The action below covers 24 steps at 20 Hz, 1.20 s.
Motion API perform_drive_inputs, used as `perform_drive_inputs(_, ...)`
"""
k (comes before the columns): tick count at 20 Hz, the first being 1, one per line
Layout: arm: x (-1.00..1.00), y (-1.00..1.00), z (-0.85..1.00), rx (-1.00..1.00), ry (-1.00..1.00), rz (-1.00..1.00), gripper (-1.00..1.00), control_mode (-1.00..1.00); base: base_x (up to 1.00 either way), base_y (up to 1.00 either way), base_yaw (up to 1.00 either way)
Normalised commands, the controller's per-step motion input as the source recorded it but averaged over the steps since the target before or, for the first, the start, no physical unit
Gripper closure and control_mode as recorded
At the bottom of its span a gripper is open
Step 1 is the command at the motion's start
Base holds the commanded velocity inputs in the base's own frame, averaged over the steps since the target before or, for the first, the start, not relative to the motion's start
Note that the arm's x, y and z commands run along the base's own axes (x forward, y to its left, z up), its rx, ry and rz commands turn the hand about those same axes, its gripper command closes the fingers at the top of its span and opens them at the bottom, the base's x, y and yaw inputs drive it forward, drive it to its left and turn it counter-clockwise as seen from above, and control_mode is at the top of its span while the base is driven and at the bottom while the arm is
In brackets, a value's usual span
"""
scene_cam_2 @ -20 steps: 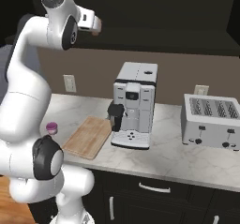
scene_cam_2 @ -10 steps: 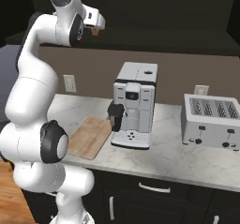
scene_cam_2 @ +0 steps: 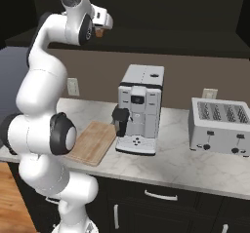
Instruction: Pick the bread, place it on the cutting board, pick the jam, place it on the counter, and close the cabinet.
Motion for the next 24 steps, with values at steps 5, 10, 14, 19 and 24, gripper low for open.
perform_drive_inputs(5,0.37,0.00,-0.17,0.00,-0.05,0.00,-1.00,-1.00,0.00,0.00,0.00)
perform_drive_inputs(10,0.33,0.00,-0.16,0.00,-0.07,0.00,-1.00,-1.00,0.00,0.00,0.00)
perform_drive_inputs(14,0.28,0.00,-0.07,0.00,-0.08,0.00,-1.00,-1.00,0.00,0.00,0.00)
perform_drive_inputs(19,0.29,0.00,0.00,0.00,-0.06,0.00,-1.00,-1.00,0.00,0.00,0.00)
perform_drive_inputs(24,0.29,0.00,0.00,0.00,-0.03,0.00,-1.00,-1.00,0.00,0.00,0.00)
